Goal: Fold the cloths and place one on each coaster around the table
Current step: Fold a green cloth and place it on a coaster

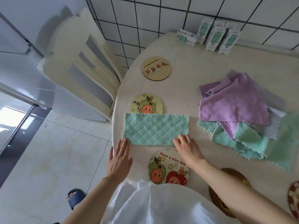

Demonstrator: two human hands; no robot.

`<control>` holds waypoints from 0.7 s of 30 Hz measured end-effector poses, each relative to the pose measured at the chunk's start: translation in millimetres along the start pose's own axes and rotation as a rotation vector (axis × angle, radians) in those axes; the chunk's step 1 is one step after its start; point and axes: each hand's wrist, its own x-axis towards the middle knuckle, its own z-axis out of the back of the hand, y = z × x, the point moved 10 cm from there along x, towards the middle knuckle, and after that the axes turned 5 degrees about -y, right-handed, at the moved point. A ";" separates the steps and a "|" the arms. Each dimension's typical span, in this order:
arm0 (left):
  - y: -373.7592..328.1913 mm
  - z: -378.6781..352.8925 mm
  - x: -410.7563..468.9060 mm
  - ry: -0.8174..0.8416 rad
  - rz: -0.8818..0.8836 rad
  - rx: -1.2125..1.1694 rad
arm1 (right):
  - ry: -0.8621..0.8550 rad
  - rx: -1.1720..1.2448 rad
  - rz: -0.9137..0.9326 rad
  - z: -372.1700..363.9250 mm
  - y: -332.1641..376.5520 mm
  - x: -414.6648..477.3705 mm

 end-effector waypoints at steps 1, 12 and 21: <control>1.0 0.9 1.2 0.000 -0.003 0.003 | -0.009 0.000 -0.001 1.8 -0.3 2.6; -75.2 15.7 15.3 0.036 -0.179 -0.086 | -0.220 0.347 0.119 50.2 32.7 -26.1; -128.6 19.9 -0.6 -0.076 -0.332 -0.218 | -0.075 0.679 0.206 63.5 64.4 -48.5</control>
